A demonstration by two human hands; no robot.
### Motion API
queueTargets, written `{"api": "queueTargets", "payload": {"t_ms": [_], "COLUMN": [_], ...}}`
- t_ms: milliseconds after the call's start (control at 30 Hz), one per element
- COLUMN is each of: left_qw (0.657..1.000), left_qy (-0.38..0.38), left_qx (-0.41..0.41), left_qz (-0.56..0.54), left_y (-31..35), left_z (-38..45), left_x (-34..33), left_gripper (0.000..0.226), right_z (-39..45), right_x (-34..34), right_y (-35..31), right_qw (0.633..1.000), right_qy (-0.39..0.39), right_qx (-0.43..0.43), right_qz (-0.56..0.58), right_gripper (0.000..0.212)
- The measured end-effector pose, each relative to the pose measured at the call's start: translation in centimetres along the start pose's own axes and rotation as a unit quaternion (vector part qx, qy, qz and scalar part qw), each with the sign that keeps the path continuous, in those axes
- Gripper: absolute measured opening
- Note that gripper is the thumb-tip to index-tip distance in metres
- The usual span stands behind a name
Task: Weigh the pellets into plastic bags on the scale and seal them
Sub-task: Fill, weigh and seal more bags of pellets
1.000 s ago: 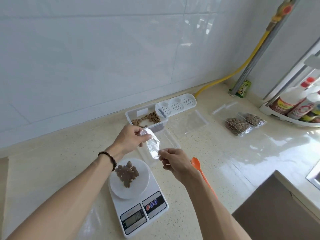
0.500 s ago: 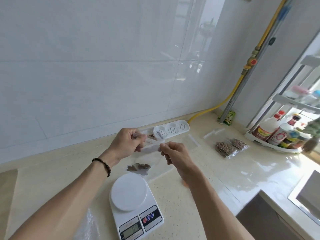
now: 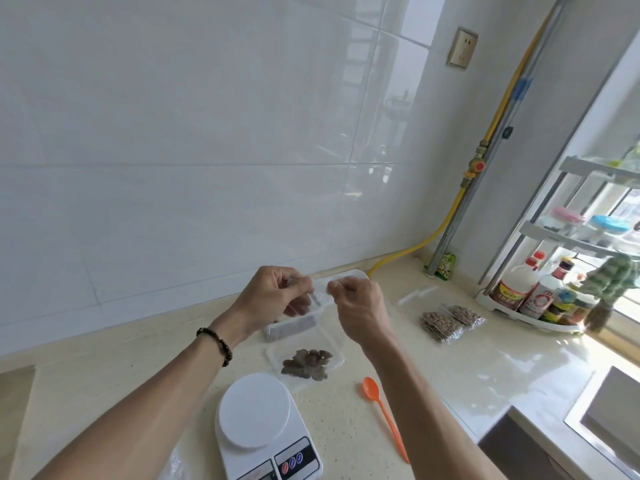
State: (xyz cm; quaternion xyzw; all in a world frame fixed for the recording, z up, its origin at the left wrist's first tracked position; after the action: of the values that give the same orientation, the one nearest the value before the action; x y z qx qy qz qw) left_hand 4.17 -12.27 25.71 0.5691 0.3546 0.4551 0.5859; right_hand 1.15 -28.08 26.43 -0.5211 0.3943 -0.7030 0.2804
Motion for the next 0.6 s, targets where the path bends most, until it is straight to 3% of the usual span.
{"api": "queueTargets", "payload": {"t_ms": [100,233,300,467,600], "left_qw": [1.0,0.996,0.995,0.995,0.992], "left_qy": [0.006,0.047,0.044,0.04,0.062], "left_qx": [-0.002,-0.043,-0.049,-0.052,-0.069], "left_qz": [0.008,0.062,0.074,0.068,0.084], "left_y": [0.2,0.5,0.7,1.0,1.0], "left_z": [-0.2,-0.3,-0.4,-0.1,0.3], "left_x": [0.3,1.1,0.6,0.4,0.9], "left_gripper": [0.021,0.021,0.021,0.018,0.019], "right_z": [0.1,-0.5,-0.6,0.2,0.2], "right_x": [0.2,-0.2,-0.4,-0.5,0.1], "right_y": [0.4,-0.5,-1.2,-2.0,-1.2], "right_qw": [1.0,0.995,0.994,0.991,0.995], "right_qy": [0.011,-0.073,-0.095,-0.047,-0.073], "right_qx": [-0.005,0.031,0.048,0.089,0.063], "right_qz": [0.001,0.059,0.02,-0.091,0.025], "right_gripper": [0.033,0.027,0.021,0.04,0.022]}}
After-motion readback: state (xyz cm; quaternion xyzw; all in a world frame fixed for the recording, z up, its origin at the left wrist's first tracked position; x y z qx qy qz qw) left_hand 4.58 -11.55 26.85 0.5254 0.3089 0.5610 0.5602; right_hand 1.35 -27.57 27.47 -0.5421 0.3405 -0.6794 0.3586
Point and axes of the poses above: each hand's wrist, its own z-axis towards the middle knuckle, its own x-axis out of the back of the hand, y = z × x, the point moved 7 cm from there along z, towards the middle knuckle, and after that the axes turned 3 degrees about -z, right-handed, at the moved point
